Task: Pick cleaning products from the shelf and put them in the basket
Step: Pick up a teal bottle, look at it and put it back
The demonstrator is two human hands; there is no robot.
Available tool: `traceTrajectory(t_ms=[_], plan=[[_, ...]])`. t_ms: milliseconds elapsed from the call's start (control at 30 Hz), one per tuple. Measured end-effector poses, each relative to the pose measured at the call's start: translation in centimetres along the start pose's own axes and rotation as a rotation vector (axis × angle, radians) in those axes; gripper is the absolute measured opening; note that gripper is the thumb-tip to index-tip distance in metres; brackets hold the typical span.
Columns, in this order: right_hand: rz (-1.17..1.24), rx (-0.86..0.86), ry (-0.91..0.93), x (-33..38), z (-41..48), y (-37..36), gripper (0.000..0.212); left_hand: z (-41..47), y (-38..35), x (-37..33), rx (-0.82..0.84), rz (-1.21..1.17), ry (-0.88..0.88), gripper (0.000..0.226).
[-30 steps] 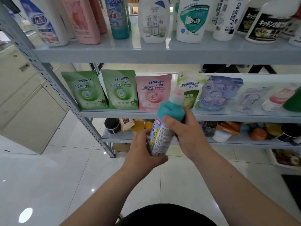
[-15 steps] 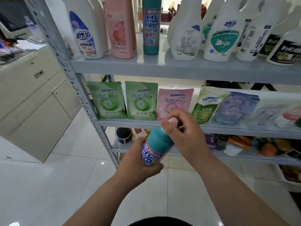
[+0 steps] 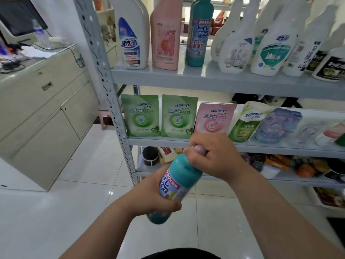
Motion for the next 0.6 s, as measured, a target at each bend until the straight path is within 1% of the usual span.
traceTrajectory(t_ms=[67, 100, 133, 167, 233, 333, 367, 400, 433, 500, 533, 567, 600], plan=[[0.055, -0.045, 0.071, 1.1, 0.3, -0.8, 0.037, -0.8, 0.5, 0.5, 0.123, -0.042, 0.017, 0.061], [0.077, -0.067, 0.072, 1.5, 0.4, -1.2, 0.036, -1.1, 0.7, 0.6, 0.154, -0.051, 0.016, 0.056], [0.092, -0.08, 0.044, 1.7, 0.6, -1.5, 0.035, -1.3, 0.9, 0.7, 0.151, -0.055, 0.016, 0.054], [0.095, -0.082, -0.012, 1.7, 0.9, -1.7, 0.033, -1.5, 1.1, 0.6, 0.116, -0.054, 0.023, 0.055], [0.043, -0.055, -0.148, 1.3, 1.5, -2.0, 0.032, -1.6, 1.3, 0.4, -0.011, -0.019, 0.054, 0.059], [-0.065, -0.041, -0.317, 0.5, 2.6, -2.0, 0.043, -1.5, 1.5, -0.6, -0.216, 0.129, 0.074, 0.063], [-0.05, -0.047, -0.357, 0.4, 2.8, -2.0, 0.047, -1.4, 1.5, -1.0, -0.27, 0.151, 0.067, 0.064], [0.018, -0.055, -0.388, 0.6, 2.9, -2.1, 0.049, -1.3, 1.6, -1.2, -0.306, 0.136, 0.055, 0.064], [0.146, -0.069, -0.416, 0.7, 2.8, -2.2, 0.049, -1.3, 1.6, -1.3, -0.334, 0.097, 0.042, 0.062], [0.467, -0.097, -0.47, 1.0, 2.1, -2.8, 0.044, -1.1, 2.0, -1.5, -0.392, -0.042, 0.017, 0.048], [0.561, -0.088, -0.479, 1.2, 1.5, -3.4, 0.041, -1.0, 2.2, -1.5, -0.416, -0.167, 0.01, 0.039], [0.6, -0.054, -0.481, 1.4, 0.7, -4.1, 0.037, -0.7, 2.4, -1.6, -0.423, -0.321, 0.006, 0.034], [0.628, -0.008, -0.482, 1.5, -0.1, -5.1, 0.035, -0.3, 2.6, -1.5, -0.426, -0.47, 0.008, 0.033]])
Point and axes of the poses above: each hand's wrist, its own z-axis towards the middle knuckle, its own y-axis out of the back of the hand, x = y × z, the point moved 4 cm from there along z, towards the middle knuckle, and after that the axes turned 5 degrees about x, right-handed, at the moved point
